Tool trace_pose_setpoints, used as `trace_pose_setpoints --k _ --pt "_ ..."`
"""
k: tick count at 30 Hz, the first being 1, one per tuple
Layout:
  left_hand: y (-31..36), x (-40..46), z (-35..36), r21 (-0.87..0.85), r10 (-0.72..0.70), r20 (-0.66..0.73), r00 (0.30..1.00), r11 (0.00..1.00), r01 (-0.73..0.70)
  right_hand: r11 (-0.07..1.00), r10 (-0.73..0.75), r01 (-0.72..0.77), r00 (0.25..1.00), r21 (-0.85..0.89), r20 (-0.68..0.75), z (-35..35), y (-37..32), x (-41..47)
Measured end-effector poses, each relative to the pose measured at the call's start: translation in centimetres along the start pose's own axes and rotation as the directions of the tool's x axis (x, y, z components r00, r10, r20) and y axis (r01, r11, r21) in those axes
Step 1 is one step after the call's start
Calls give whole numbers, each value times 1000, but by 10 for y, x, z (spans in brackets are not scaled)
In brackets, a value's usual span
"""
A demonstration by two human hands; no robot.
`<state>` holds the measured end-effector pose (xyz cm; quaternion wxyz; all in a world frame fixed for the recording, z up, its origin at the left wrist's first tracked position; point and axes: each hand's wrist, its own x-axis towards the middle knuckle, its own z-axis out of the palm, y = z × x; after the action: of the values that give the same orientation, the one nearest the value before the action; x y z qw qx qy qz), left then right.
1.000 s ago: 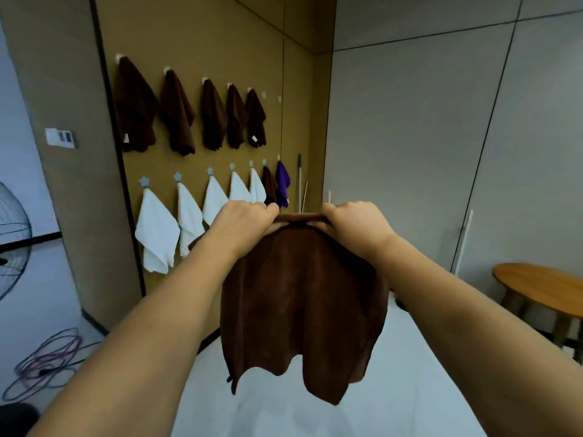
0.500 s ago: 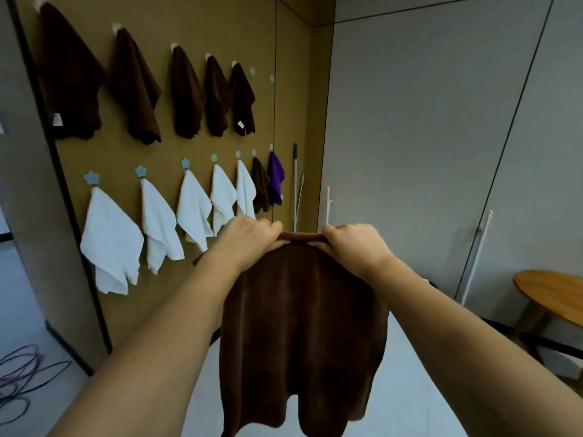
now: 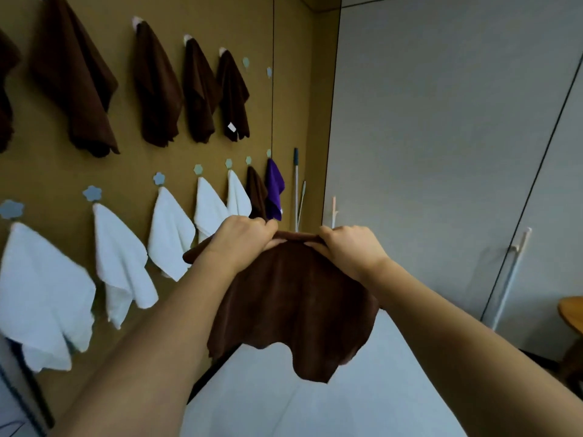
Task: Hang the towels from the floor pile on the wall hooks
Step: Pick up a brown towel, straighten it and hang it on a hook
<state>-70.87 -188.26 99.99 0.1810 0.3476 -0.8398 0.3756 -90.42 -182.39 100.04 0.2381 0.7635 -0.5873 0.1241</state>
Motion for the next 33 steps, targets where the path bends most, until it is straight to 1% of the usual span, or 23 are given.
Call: trace_pose_setpoints --k 2,7,9,10,12,13,15,17,19,20,23,25,27,29,33 --pt "-6 21 21 60 21 20 1000 998 -22 1000 -3 3 1000 -1 -12 14 19 22" --pt "-6 70 69 46 0 91 996 999 -4 998 -45 45 999 -40 -7 60 62 68" --pt "-9 95 96 76 -17 59 998 997 12 993 -91 90 996 -76 -11 80 88 93" --pt "-11 107 107 92 -16 13 1000 996 15 991 -108 107 994 -86 -11 86 99 105" --pt "-14 138 132 56 -34 -60 998 998 38 987 -138 135 990 -86 -25 98 130 131" --pt "-15 160 148 36 -41 -50 998 998 43 985 -151 147 988 -92 -33 104 149 148" --pt "-15 193 174 22 -103 -66 992 994 105 982 -148 143 988 -121 -36 113 178 174" --pt "-17 230 193 42 -104 -67 992 993 107 982 -140 132 989 -134 -54 128 210 201" --pt "-24 265 222 43 -125 -132 983 990 132 981 -146 135 986 -139 -76 144 240 229" --pt "-28 278 233 26 -131 -135 982 990 135 981 -146 134 986 -141 -86 152 252 240" --pt "-37 315 264 69 -124 -194 973 988 139 985 -143 133 986 -112 -89 178 284 278" --pt "-45 330 284 127 -117 -203 972 981 144 983 -160 149 983 -110 -92 193 295 298" --pt "-54 347 304 182 -126 -202 971 970 164 976 -195 179 973 -125 -124 209 308 323" --pt "-64 360 325 203 -137 -176 975 964 172 972 -218 203 965 -115 -147 228 317 347" --pt "-85 386 367 249 -146 -124 981 953 173 977 -208 199 971 -81 -118 270 328 396"
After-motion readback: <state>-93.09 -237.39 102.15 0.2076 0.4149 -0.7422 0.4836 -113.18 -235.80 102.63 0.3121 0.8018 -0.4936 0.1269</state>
